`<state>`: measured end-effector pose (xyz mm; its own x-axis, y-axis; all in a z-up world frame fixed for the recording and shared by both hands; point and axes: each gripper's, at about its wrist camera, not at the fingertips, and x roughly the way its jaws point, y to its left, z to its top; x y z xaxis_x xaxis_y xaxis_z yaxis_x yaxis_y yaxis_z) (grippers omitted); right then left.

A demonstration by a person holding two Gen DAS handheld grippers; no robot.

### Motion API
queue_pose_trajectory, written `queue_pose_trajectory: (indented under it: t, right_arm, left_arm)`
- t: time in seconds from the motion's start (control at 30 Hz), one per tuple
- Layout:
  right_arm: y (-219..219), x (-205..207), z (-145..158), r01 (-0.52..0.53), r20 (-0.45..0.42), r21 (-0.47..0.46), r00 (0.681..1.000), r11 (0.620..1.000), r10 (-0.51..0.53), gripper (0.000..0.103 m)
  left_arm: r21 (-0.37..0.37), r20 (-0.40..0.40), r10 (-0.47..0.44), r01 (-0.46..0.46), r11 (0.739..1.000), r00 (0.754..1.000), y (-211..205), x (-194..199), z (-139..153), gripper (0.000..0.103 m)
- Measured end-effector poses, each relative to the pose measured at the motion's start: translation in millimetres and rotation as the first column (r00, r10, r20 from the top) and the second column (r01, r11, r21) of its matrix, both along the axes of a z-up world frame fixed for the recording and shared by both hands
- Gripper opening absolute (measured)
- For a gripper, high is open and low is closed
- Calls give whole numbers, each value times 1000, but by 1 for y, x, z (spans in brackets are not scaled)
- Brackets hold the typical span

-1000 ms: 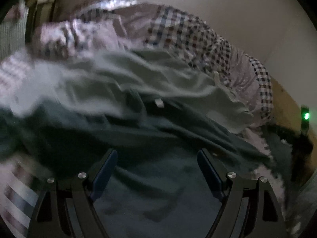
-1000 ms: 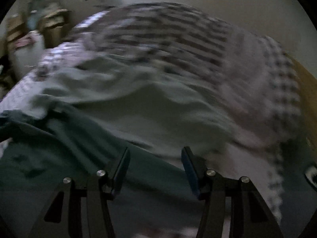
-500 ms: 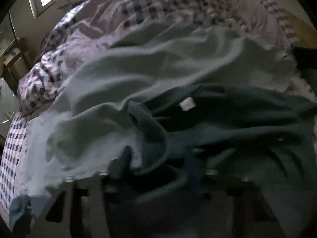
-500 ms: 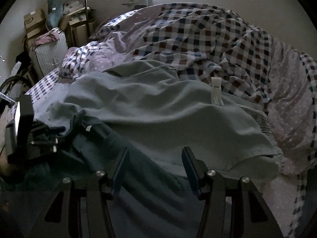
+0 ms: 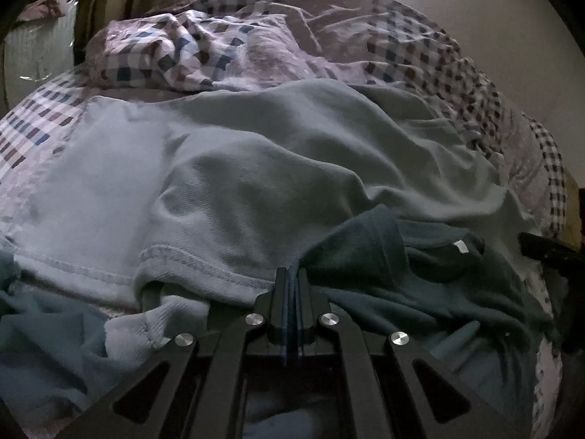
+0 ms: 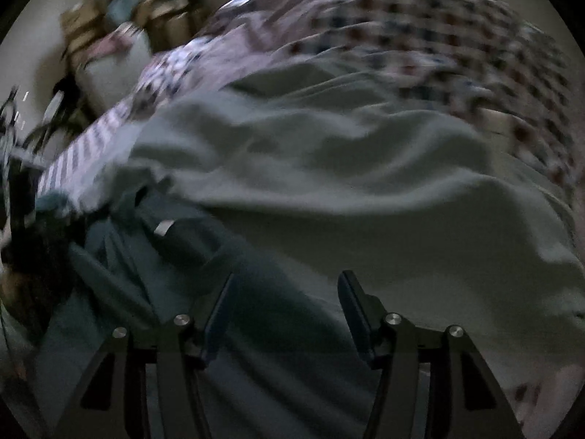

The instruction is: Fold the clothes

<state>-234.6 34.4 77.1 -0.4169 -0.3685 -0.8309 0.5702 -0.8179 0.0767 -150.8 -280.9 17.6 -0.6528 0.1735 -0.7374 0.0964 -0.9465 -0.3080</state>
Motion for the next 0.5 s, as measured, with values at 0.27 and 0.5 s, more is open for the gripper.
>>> queue_pose_trajectory:
  t: [0.27, 0.5]
  right_arm:
    - [-46, 36, -27, -42, -222, 230, 971, 972, 94, 7]
    - [-69, 172, -37, -246, -389, 452, 811, 858, 438, 6]
  left_arm:
    - [1, -27, -11, 11, 1000, 1000, -1, -1, -8, 4]
    - [21, -35, -12, 13, 1000, 999, -2, 0, -13, 4]
